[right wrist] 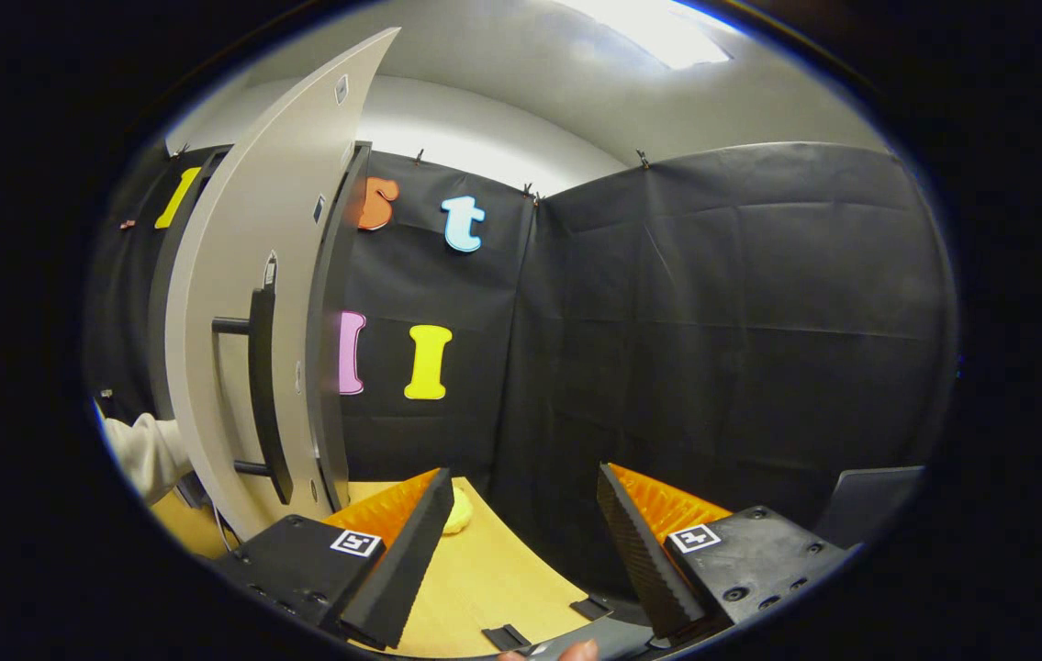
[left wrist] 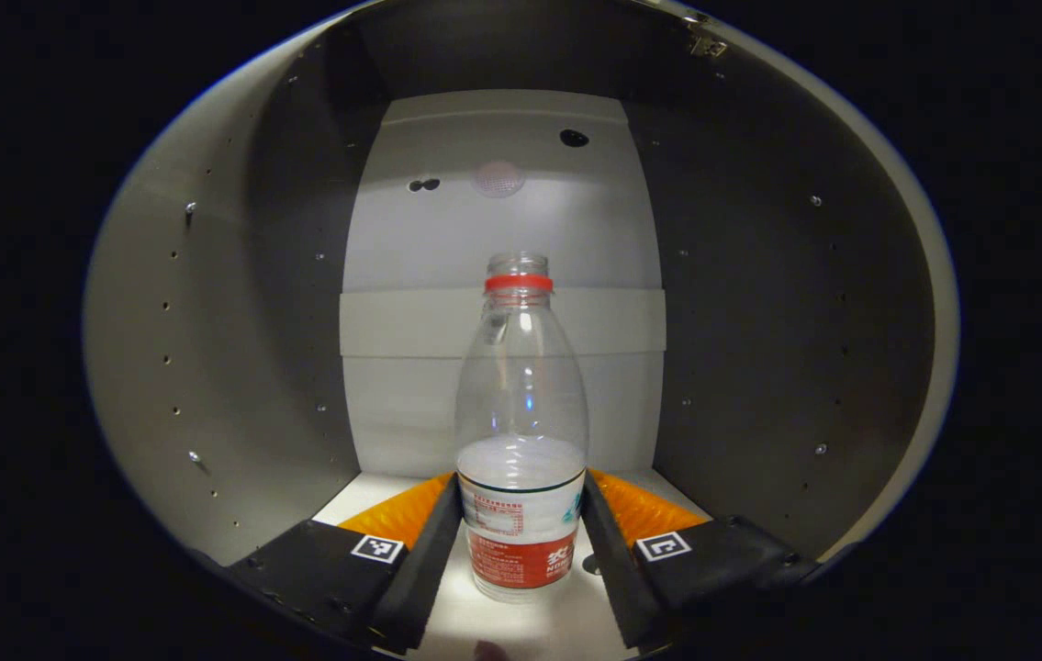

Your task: Open the cabinet door with the right hand, grasp the bottle in the cabinet with the left hand and place it on the coaster, then close the cabinet door with the right hand.

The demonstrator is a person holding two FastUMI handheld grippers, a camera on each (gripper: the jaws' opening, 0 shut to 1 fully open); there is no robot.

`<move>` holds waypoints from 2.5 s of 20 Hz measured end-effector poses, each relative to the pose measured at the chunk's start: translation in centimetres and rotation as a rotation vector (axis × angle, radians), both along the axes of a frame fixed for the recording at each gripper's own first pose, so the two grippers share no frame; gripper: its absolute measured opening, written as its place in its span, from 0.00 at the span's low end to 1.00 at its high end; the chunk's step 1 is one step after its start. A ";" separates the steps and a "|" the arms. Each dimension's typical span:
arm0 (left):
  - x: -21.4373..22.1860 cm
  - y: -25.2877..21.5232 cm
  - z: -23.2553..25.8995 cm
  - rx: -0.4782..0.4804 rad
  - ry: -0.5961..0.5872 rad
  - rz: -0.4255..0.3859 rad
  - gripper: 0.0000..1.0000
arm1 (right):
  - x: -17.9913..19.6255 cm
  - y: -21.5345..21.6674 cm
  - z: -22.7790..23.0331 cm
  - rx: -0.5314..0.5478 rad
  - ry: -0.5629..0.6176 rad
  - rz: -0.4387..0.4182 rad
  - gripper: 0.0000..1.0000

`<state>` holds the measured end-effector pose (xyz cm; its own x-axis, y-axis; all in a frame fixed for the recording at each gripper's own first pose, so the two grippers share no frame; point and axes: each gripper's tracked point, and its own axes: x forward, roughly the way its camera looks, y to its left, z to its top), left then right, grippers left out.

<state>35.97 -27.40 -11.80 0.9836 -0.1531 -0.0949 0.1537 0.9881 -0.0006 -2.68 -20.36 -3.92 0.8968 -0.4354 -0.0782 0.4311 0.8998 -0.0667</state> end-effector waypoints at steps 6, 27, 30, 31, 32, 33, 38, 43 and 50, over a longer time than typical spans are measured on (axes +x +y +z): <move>-4.5 2.6 3.1 -0.008 -0.047 -0.006 0.76 | 0.4 0.8 -0.4 0.044 0.006 0.029 0.98; -26.9 21.9 2.1 -0.021 -0.147 0.079 0.75 | 3.0 4.2 2.0 0.060 -0.078 0.149 0.97; -28.1 23.3 -0.9 0.003 -0.143 0.072 0.76 | 2.9 4.4 2.2 0.045 -0.078 0.143 0.97; -28.6 23.6 -2.1 0.006 -0.142 0.064 0.76 | 2.9 4.6 2.2 0.041 -0.076 0.142 0.97; -29.0 23.7 -3.3 0.003 -0.144 0.051 0.76 | 3.0 4.7 2.1 0.037 -0.074 0.140 0.97; -29.5 23.9 -4.5 0.000 -0.143 0.045 0.76 | 3.0 4.7 2.0 0.034 -0.070 0.139 0.97; -31.8 23.9 -13.0 0.010 -0.075 0.000 0.77 | 3.3 4.9 2.0 0.035 -0.057 0.138 0.97; -34.5 23.6 -19.8 0.014 -0.035 -0.050 0.78 | 4.1 5.4 1.8 0.038 -0.041 0.150 0.98; -36.3 24.9 -27.6 -0.031 0.060 -0.007 0.79 | 4.7 5.7 0.7 0.052 0.008 0.158 0.98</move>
<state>-0.37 -2.51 -39.36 0.9753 -0.1637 -0.1485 0.1594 0.9864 -0.0406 2.01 -14.71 -3.24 0.9532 -0.2838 -0.1042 0.2832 0.9588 -0.0207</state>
